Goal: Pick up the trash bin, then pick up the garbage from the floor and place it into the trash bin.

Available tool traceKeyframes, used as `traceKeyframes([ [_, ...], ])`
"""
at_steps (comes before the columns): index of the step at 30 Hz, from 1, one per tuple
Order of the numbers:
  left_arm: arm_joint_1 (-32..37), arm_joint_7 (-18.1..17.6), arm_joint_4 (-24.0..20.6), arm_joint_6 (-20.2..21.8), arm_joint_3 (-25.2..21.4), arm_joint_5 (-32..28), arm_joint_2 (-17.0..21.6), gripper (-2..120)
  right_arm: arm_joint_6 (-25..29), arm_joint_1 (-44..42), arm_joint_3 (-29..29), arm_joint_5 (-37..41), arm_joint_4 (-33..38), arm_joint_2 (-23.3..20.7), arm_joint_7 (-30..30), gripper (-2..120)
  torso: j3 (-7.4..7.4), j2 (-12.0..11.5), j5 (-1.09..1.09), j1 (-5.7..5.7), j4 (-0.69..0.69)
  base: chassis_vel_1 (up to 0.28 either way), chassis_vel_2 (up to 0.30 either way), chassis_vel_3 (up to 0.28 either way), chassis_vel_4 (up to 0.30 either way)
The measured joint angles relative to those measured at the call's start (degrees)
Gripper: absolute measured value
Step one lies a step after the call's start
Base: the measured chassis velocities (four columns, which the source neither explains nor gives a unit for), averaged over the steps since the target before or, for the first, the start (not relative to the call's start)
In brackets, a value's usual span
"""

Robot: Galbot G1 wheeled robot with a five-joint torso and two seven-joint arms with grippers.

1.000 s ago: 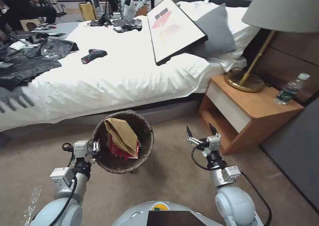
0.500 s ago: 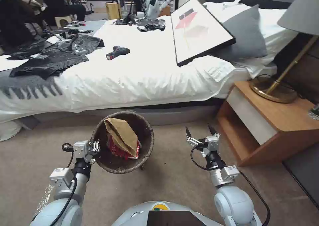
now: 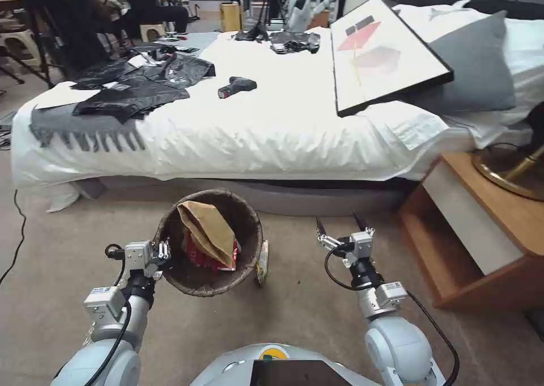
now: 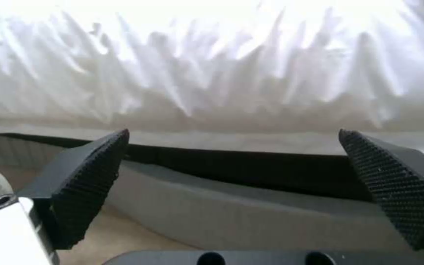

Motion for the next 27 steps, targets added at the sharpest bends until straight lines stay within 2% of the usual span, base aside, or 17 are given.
traceKeyframes([
  [27,-0.3,-0.1,0.7,-0.3,-0.2,-0.3,0.3,0,-0.2,1.2,1.1,0.8,-2.0,-0.5,0.4,100,0.0,0.0,0.0,0.0,0.0,0.077,0.075,0.078,0.079],
])
